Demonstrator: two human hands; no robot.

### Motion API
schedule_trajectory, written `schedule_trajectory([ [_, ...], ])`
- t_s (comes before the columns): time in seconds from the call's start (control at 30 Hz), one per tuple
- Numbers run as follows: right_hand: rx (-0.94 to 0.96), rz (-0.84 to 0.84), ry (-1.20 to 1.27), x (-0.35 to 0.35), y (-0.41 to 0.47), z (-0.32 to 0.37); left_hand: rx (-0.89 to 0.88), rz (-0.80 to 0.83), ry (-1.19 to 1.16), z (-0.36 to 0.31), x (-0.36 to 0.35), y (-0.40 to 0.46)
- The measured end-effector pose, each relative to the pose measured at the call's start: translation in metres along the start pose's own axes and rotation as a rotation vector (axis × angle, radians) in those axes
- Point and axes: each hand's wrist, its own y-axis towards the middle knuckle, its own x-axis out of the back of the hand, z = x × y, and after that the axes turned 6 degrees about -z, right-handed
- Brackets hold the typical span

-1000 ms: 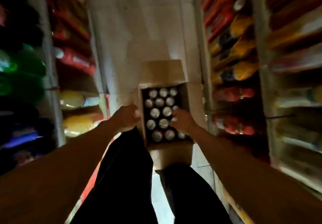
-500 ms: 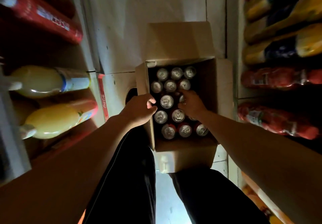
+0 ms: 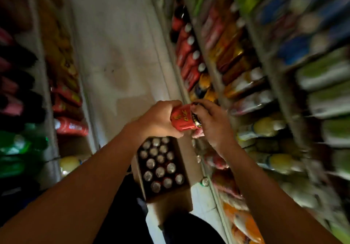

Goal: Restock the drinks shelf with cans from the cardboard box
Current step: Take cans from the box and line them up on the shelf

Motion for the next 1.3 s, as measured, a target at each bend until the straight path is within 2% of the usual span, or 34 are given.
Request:
schedule_trajectory([
  [0.1, 0.096, -0.085, 0.074, 0.060, -0.032, 0.105, -0.115, -0.031, -0.007, -0.114, 0.057, 0.005],
  [0.13, 0.099, -0.080, 0.071, 0.063, -0.037, 0.112, -0.118, -0.044, -0.062, -0.124, 0.061, 0.003],
  [0.23, 0.196, -0.219, 0.069, 0.108, -0.064, 0.176, -0.239, -0.092, -0.181, -0.211, 0.087, 0.008],
  [0.37, 0.308, -0.482, 0.040, 0.170, -0.093, 0.229, -0.445, -0.082, -0.243, -0.316, 0.084, 0.020],
  [0.5, 0.357, -0.638, 0.035, 0.223, -0.107, 0.248, -0.585, -0.068, -0.247, -0.377, 0.061, 0.034],
  [0.53, 0.366, -0.670, 0.034, 0.234, -0.107, 0.248, -0.591, -0.027, -0.250, -0.383, 0.055, 0.039],
  [0.6, 0.392, -0.747, 0.033, 0.260, -0.112, 0.251, -0.611, 0.030, -0.099, -0.399, 0.049, 0.048],
  [0.77, 0.329, -0.851, -0.040, 0.303, -0.099, 0.242, -0.638, -0.003, 0.537, -0.407, 0.043, 0.067],
  [0.83, 0.267, -0.881, -0.065, 0.312, -0.086, 0.231, -0.628, 0.027, 0.684, -0.411, 0.040, 0.073],
  [1.03, 0.192, -0.954, -0.066, 0.314, -0.055, 0.208, -0.607, 0.175, 0.866, -0.426, 0.029, 0.084],
  [1.3, 0.085, -0.937, 0.006, 0.308, -0.039, 0.193, -0.703, 0.059, 0.855, -0.417, 0.024, 0.091],
])
